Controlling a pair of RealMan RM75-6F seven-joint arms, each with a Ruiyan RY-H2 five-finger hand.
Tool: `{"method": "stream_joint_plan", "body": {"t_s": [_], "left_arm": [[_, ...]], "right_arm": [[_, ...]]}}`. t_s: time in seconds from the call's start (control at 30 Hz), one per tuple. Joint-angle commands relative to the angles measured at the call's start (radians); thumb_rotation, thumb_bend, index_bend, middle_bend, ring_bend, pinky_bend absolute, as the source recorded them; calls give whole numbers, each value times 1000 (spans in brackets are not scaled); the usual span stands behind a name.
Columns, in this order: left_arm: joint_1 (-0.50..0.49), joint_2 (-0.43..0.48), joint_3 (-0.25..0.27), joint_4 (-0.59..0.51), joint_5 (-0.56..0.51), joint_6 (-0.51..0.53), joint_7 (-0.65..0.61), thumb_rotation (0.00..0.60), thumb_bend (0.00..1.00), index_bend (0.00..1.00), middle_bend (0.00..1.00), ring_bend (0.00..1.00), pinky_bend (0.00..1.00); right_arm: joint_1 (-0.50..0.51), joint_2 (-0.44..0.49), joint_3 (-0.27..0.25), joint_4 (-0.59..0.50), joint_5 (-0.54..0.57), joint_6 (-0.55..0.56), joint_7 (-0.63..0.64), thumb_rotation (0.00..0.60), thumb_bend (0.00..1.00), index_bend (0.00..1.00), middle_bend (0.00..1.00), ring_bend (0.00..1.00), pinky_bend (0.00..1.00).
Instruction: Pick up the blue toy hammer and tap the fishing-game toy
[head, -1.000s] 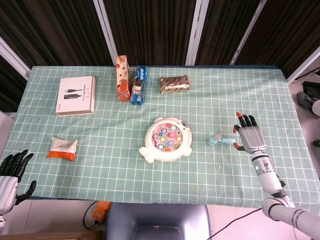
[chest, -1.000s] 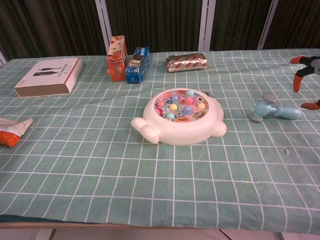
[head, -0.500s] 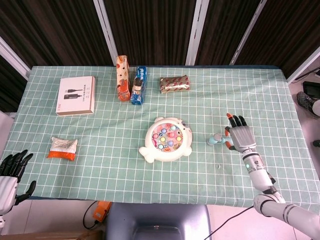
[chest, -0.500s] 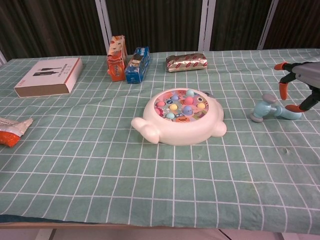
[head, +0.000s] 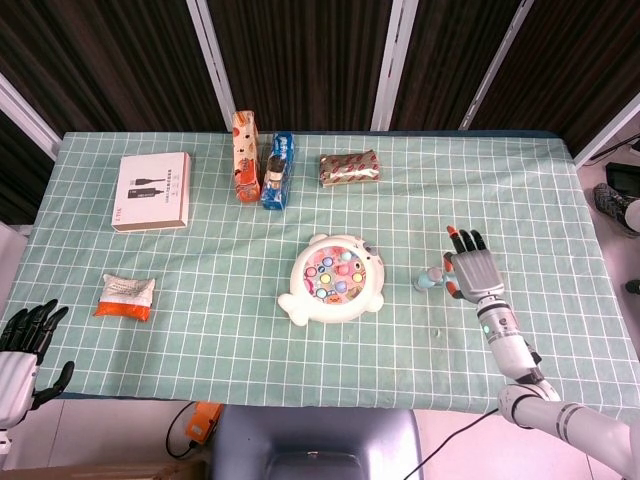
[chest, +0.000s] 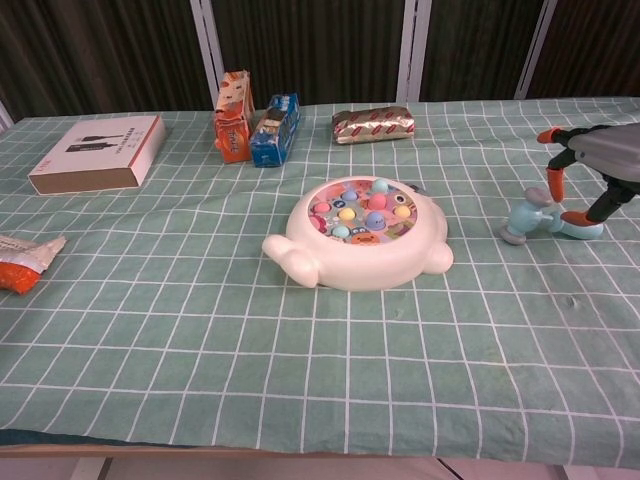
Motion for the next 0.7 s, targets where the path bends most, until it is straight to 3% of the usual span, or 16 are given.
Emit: {"method": "stream_joint_plan", "body": {"t_s": [0.03, 0.7], "left_arm": [[2, 1, 0, 1, 1, 4, -5, 600, 399, 0, 0, 0, 25], [7, 4, 2, 8, 11, 15, -20, 600, 399, 0, 0, 0, 25]], "right_arm": [[11, 8, -5, -28, 27, -5, -53, 600, 482, 619, 0, 0, 4], [49, -4, -26, -62, 137, 3, -172, 600, 493, 617, 0, 0, 4]]}}
